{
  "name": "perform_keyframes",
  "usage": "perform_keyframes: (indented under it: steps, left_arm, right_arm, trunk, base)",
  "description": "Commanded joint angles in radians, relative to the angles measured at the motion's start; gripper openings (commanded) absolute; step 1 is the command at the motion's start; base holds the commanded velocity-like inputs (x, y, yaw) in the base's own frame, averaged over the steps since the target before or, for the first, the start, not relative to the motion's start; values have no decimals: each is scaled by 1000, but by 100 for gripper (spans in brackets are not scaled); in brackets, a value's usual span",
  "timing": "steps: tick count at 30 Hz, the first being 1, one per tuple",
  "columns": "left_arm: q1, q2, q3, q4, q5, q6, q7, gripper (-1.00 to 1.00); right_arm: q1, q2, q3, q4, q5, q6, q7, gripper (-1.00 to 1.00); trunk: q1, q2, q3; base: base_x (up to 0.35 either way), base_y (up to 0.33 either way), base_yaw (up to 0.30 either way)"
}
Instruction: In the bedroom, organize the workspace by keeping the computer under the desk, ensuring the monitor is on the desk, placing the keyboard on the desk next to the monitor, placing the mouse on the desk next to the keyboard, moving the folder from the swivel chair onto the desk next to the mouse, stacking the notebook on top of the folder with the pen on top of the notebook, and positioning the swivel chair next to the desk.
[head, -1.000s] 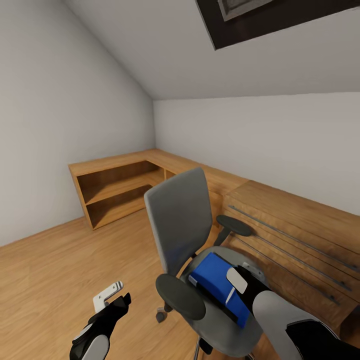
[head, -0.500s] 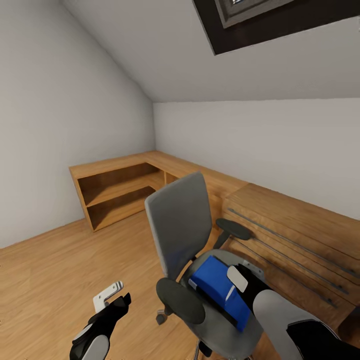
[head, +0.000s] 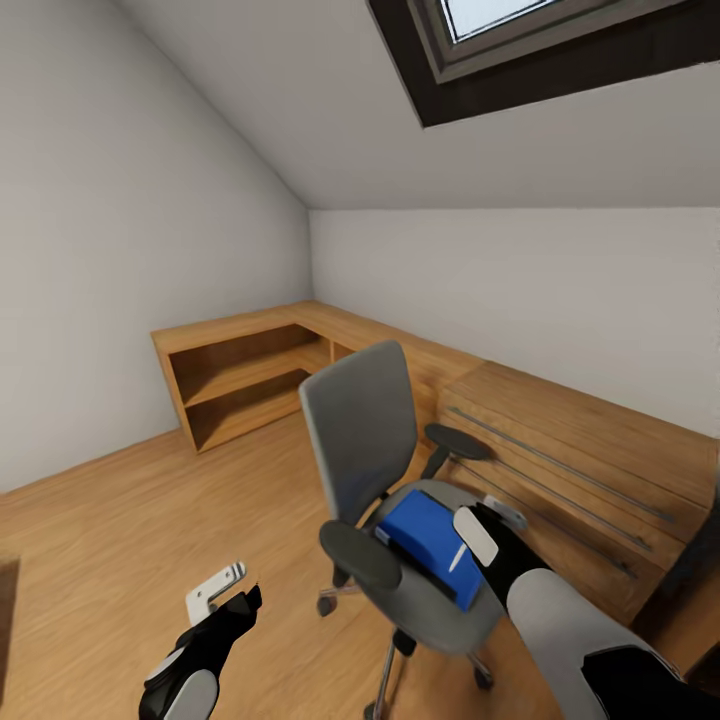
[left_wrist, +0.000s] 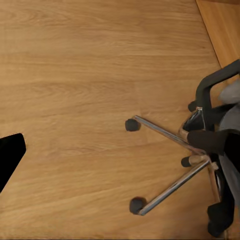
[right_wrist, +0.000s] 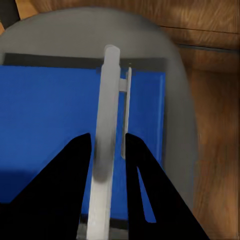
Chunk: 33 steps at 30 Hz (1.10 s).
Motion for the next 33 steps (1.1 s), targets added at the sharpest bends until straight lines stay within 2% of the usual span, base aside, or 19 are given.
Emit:
perform_keyframes:
  steps: [1,8,16,18,23,26,27,28,33]
  left_arm:
    - [-1,1,-2,-1,4,3,7,100]
    - [-1,1,-1,-1,5,4,8,100]
    - [-1,1,-1,-1,5,5,8,100]
    - [-1,1,-1,-1,5,5,8,100]
    - [-1,1,-2,-1,5,5,9,100]
    - [-1,0,-2,-1,6,5,10,100]
    - [-1,0,-2,-1,6,5,9,100]
    - [-1,0,-4,-1,6,5,10,100]
    - [-1,0,-5,0,6,6,10,100]
  right_arm:
    - [0,-1,6,-5,-4,9,-7,-100]
    - [6,-3,5,-66,-3,54,-9,-100]
    - [87,-19,5,-237,-4,112,-10,-100]
    - [119,-26,5,-305,-6,135,-10,-100]
    - [208,-40,4,-482,-36,168,-11,-100]
    - [246,-44,4,-552,-54,173,-12,-100]
    - [268,-46,4,-593,-66,175,-16,-100]
    - [312,-48,5,-688,-96,177,-46,-100]
    - [337,-47,6,-733,-107,176,-66,-100]
  trunk:
    - [-5,7,2]
    - [-31,56,24]
    - [-62,112,49]
    - [-70,126,55]
    - [-89,161,71]
    - [-100,182,80]
    - [-104,189,84]
    - [-108,196,87]
    - [-127,231,102]
  base:
    - [-339,0,0]
    - [-336,0,0]
    - [-95,0,0]
    - [-17,0,0]
    - [-6,0,0]
    - [-2,0,0]
    - [-1,0,0]
    - [0,0,0]
    - [0,0,0]
